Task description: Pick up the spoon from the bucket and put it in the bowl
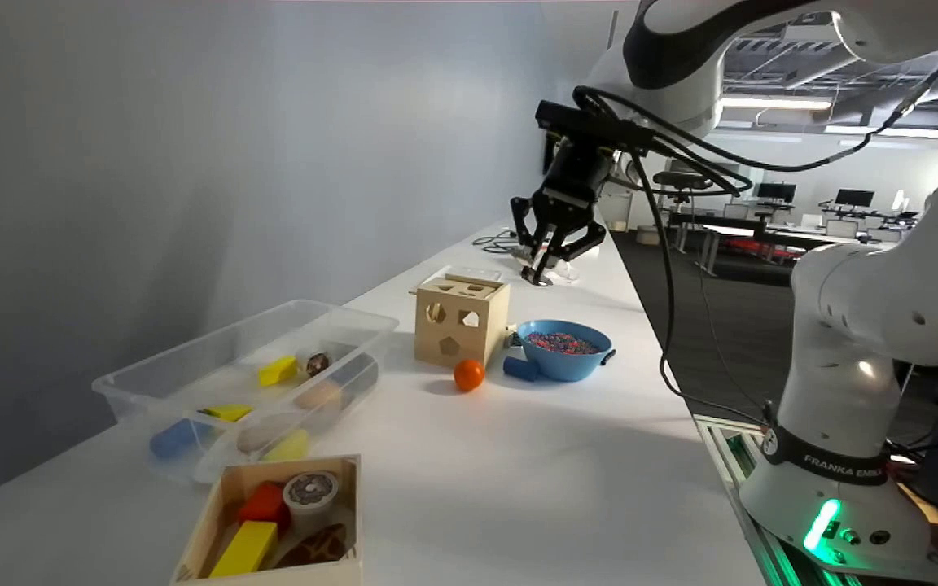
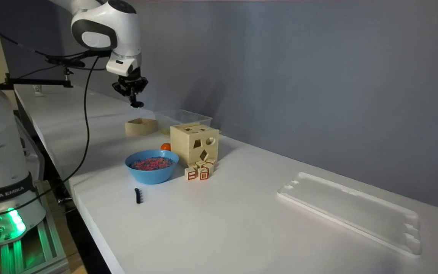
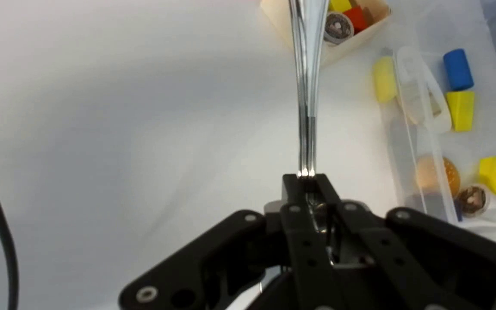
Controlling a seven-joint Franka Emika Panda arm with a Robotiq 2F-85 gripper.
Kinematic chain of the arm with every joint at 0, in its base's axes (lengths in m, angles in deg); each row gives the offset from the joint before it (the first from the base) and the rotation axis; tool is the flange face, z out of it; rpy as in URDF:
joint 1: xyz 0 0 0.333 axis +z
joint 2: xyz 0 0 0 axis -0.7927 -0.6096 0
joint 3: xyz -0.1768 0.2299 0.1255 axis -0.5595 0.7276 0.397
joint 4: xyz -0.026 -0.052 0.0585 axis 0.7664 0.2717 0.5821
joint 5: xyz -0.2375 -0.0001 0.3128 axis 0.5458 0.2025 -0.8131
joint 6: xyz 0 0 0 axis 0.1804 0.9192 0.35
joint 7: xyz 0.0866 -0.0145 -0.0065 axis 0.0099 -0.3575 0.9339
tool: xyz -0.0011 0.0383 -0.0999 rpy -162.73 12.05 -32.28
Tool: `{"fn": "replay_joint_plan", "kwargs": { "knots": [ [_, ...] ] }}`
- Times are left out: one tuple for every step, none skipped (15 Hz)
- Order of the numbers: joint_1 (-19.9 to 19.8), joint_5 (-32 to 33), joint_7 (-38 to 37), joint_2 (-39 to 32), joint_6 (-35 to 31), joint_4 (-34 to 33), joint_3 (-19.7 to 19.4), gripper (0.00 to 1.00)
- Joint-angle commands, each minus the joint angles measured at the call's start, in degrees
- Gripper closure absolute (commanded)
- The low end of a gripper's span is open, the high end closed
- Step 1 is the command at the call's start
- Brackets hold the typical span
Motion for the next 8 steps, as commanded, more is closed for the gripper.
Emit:
{"fn": "replay_joint_plan", "kwargs": {
  "knots": [
    [-5.3,-2.3,1.7,0.6,2.4,1.1,-2.7,0.97],
    [-5.3,-1.0,1.1,-0.1,2.4,0.3,-0.4,0.89],
    [-6.3,-1.0,1.6,-0.1,2.4,0.5,-1.1,0.89],
    [-6.8,-1.0,1.7,-0.2,2.4,0.6,-1.5,0.89],
    [-6.9,-1.0,1.8,-0.2,2.4,0.7,-1.5,0.89],
    [-6.8,-1.0,1.7,-0.2,2.4,0.7,-1.5,0.97],
    [-7.3,-1.0,0.9,-1.0,2.7,0.3,-1.6,0.97],
    [-8.2,-0.8,0.7,-1.9,3.7,0.0,-2.6,0.97]
  ]
}}
